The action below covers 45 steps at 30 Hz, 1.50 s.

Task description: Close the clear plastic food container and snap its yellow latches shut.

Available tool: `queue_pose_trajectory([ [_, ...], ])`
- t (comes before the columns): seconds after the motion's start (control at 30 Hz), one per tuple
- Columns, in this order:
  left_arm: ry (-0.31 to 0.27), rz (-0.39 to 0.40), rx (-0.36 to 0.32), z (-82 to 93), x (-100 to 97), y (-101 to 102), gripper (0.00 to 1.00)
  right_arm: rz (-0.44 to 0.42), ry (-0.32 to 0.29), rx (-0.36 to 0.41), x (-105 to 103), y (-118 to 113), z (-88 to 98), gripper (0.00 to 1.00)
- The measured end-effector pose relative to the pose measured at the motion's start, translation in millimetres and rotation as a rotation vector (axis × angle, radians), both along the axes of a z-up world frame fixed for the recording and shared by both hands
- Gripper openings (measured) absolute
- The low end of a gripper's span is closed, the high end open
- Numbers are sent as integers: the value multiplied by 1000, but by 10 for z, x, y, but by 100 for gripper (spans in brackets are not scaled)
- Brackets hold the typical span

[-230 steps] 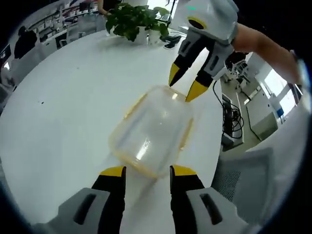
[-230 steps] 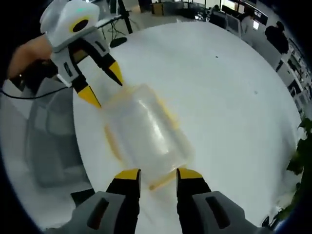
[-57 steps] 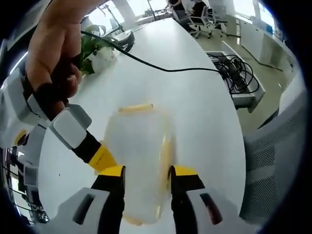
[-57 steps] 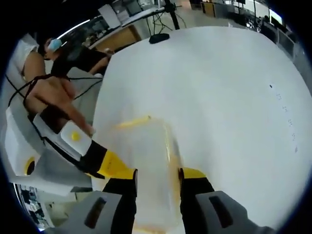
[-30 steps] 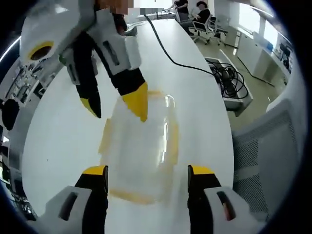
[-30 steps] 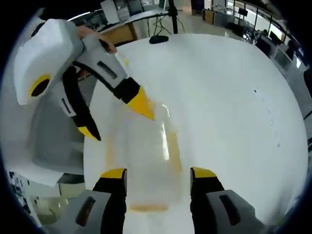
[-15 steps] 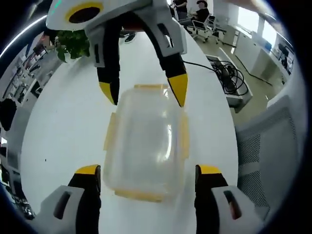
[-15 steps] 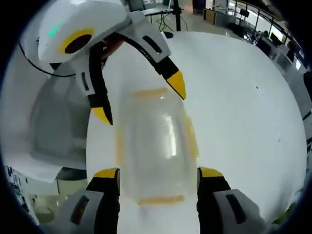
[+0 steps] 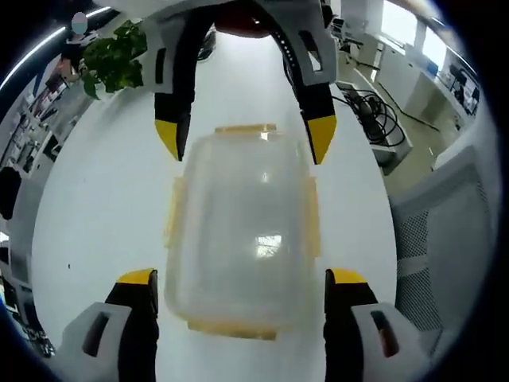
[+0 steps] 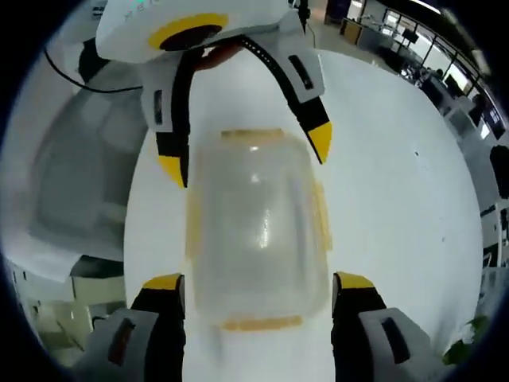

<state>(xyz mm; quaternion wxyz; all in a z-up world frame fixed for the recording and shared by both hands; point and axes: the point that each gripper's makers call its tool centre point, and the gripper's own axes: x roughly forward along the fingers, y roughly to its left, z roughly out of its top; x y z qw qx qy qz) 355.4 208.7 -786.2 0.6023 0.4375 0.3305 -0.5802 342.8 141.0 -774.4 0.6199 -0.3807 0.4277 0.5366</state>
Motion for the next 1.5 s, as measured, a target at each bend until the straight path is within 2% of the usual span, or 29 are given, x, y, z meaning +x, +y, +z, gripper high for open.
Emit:
queue_pose_trajectory([
  [0.03,3,-14,6,-29,-8,2,87,13,-28,-18,39,-15,-20,76],
  [0.13,11,-23,15,-78,-19,7,88,17,-39,-28,52,-10,-51,76],
  [0.23,-25,-58,40,-101,30,34,83,31,-46,-37,49,0,-80,75],
  [0.7,-17,-62,54,-100,-6,102,82,3,-30,-52,-4,79,-93,73],
  [0.97,-20,-79,57,-100,-19,318,82,-21,-25,-55,-32,281,-95,72],
  [1.5,-23,-68,64,-104,-24,759,82,-14,-17,-52,-30,734,-103,72],
])
